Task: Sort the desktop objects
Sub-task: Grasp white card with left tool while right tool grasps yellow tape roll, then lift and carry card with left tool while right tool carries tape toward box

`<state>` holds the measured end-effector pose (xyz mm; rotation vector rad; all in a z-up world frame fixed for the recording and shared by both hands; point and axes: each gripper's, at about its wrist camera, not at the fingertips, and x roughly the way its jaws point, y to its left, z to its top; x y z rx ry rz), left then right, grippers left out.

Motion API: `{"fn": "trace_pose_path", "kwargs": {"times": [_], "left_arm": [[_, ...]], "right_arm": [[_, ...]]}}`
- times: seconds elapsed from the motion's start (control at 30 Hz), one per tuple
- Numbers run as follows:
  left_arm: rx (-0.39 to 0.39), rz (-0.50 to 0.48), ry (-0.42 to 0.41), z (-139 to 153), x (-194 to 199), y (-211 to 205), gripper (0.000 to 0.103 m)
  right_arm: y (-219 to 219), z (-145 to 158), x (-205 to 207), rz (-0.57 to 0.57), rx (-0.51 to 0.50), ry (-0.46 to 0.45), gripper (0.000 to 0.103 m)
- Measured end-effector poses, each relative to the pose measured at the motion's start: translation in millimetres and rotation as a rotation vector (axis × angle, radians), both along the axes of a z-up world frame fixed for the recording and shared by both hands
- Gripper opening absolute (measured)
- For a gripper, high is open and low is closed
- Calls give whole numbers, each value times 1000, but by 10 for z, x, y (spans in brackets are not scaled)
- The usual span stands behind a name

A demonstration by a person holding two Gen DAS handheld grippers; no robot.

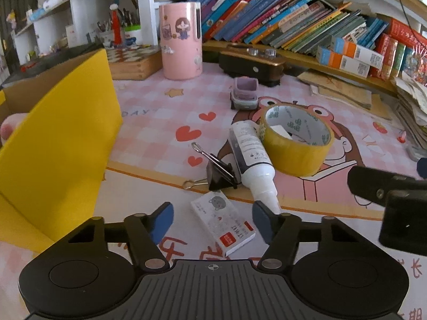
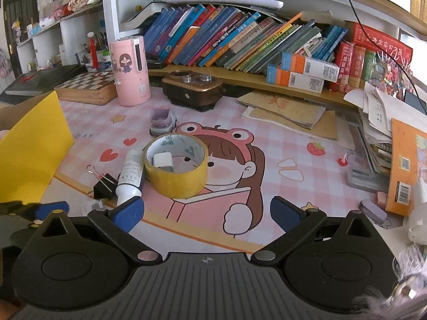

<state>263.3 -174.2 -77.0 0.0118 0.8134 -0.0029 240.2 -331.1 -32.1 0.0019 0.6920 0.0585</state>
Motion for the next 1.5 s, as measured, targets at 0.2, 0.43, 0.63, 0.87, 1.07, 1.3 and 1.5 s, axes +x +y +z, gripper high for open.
{"fn": "trace_pose_path", "kwargs": {"times": [0.2, 0.43, 0.63, 0.87, 1.07, 1.3, 1.5], "left_arm": [[17, 4, 12, -65, 47, -41, 49], [21, 13, -2, -24, -1, 33, 28], [-38, 47, -32, 178, -179, 272, 28], [-58, 43, -28, 350, -451, 414, 28], [-47, 43, -38, 429, -564, 459, 28], [-53, 48, -57, 487, -565, 476, 28], [-70, 44, -84, 564, -592, 489, 28]], "right_arm": [[28, -22, 128, 23, -2, -6, 102], [103, -80, 287, 64, -12, -16, 102], [196, -195, 515, 95, -27, -10, 102], [312, -369, 891, 112, -52, 10, 102], [357, -495, 1104, 109, -47, 47, 100], [378, -516, 1104, 118, -27, 53, 83], [317, -306, 974, 117, -10, -12, 83]]}}
